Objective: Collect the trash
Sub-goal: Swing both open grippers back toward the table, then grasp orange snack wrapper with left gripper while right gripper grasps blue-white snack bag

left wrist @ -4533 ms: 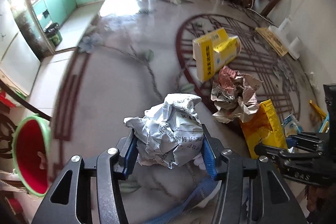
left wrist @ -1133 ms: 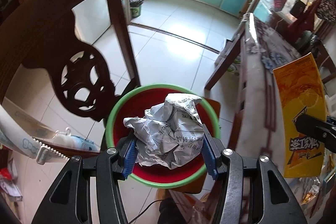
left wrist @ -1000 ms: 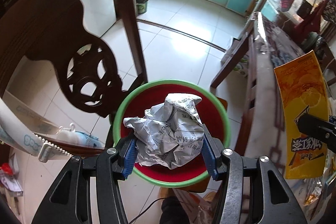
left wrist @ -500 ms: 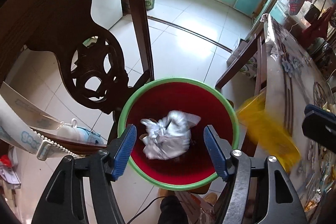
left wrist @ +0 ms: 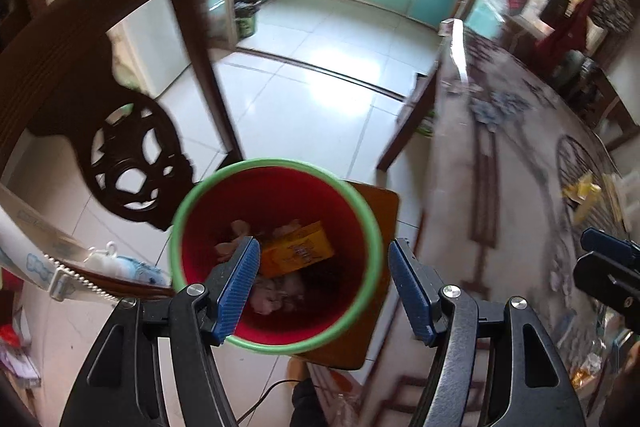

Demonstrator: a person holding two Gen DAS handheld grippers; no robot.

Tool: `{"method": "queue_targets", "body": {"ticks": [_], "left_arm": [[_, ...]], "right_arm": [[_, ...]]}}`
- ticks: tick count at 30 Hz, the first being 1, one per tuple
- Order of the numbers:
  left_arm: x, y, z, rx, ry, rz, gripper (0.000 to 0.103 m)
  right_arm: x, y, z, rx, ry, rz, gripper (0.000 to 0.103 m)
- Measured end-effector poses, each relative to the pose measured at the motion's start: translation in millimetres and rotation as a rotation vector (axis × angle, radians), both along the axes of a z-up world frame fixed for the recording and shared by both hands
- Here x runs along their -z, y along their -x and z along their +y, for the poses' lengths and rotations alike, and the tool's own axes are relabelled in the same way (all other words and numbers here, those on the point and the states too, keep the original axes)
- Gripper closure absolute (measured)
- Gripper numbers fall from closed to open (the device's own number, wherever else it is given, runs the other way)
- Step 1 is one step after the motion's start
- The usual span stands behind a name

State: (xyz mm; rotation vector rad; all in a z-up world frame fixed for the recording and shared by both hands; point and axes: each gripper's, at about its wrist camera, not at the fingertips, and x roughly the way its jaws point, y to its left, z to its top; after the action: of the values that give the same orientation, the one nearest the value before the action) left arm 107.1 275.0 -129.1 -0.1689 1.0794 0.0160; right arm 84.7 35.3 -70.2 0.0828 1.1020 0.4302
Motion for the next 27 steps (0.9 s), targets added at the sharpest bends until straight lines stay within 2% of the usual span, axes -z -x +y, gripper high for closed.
{"method": "queue_targets", "body": {"ticks": [7, 12, 15, 20, 24, 27], "left_arm": [[-15, 6, -71, 0.094, 0.004, -0.024, 0.037], [-21, 20, -131, 0.188, 0.019, -0.024, 0.037], [-23, 32, -178, 0.275, 0.028, -0.02, 0.037], [-27, 57, -255, 0.443, 0.071, -0.009, 0.037], [-24, 76, -307, 0.555, 0.077, 0.016, 0.037], [-21, 86, -336, 0.611, 0.078, 0.035, 0.037]], "right_arm": [[-8, 28, -75, 0.101, 0.047, -0.022, 0.02], [-2, 48, -160, 0.233, 0.08, -0.005, 0.02], [1, 55, -218, 0.332, 0.134, 0.009, 0.02], [25, 69, -316, 0.411, 0.185, 0.112, 0.019], [51, 81, -360, 0.427, 0.239, 0.174, 0.019], [66, 85, -381, 0.441, 0.226, 0.213, 0.019]]}}
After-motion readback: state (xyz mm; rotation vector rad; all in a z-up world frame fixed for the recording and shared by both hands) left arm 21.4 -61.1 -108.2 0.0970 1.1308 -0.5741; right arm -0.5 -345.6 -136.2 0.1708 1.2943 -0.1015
